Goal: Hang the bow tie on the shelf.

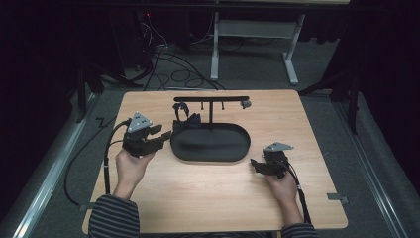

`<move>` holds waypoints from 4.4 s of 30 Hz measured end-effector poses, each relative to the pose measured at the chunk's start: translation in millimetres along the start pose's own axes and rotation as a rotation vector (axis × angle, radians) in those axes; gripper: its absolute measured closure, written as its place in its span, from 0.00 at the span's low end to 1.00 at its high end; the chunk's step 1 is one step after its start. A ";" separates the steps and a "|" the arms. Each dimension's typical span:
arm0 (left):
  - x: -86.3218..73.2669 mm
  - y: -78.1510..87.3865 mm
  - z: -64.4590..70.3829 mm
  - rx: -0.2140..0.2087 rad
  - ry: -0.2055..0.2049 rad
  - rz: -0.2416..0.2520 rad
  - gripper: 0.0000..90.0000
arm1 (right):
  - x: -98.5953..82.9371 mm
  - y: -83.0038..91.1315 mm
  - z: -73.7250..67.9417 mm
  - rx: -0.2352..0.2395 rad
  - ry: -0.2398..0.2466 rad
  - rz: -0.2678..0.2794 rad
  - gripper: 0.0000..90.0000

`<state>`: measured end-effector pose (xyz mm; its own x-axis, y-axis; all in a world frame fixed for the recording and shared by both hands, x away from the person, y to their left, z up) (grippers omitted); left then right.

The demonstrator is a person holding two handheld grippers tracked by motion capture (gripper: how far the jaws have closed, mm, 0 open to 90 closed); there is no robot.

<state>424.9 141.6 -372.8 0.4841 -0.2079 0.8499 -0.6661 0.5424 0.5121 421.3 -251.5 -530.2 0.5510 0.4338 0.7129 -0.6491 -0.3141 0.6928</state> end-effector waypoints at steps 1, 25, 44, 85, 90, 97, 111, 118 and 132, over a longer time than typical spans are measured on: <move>-1.2 1.2 -0.3 -0.002 0.003 0.002 0.63 | 0.0 0.0 0.0 0.000 0.000 0.000 0.37; -22.0 12.1 -4.4 -0.015 0.050 0.012 0.61 | 0.0 0.0 0.0 0.000 0.000 0.000 0.37; -37.7 15.2 -7.0 -0.023 0.076 0.006 0.59 | 0.0 0.0 -0.1 -0.002 0.000 0.000 0.37; -77.5 -13.3 17.1 -0.035 0.122 -0.065 0.58 | -0.1 0.1 -0.5 -0.003 0.003 -0.001 0.37; -82.0 -19.8 21.1 -0.041 0.117 -0.073 0.57 | -0.1 0.1 -0.5 -0.003 0.003 -0.001 0.37; -89.1 -26.0 21.6 -0.038 0.131 -0.078 0.57 | -0.2 0.1 -0.4 -0.002 0.003 -0.001 0.37; -106.0 -32.5 21.5 -0.052 0.176 -0.088 0.57 | -0.2 0.3 -0.5 0.000 0.002 0.000 0.37; -116.5 -37.9 18.9 -0.035 0.187 -0.106 0.57 | -0.2 0.3 -0.7 0.000 0.000 0.000 0.37; -128.8 -46.3 12.4 0.008 0.192 -0.127 0.55 | -0.2 0.3 -0.7 -0.001 0.001 0.000 0.37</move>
<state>386.4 133.1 -504.5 0.6629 -0.1150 0.7398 -0.5969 0.5153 0.6150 420.6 -251.0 -530.2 0.5508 0.4344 0.7127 -0.6494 -0.3133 0.6929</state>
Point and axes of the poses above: each handheld gripper's, and its own axes: y roughly backward along the jaws, x roughly out of its top, z roughly to its right, the point moved 4 cm from there along -y, roughly forward along the jaws, and after that the axes turned 8 degrees about y, right-handed, at the moved point
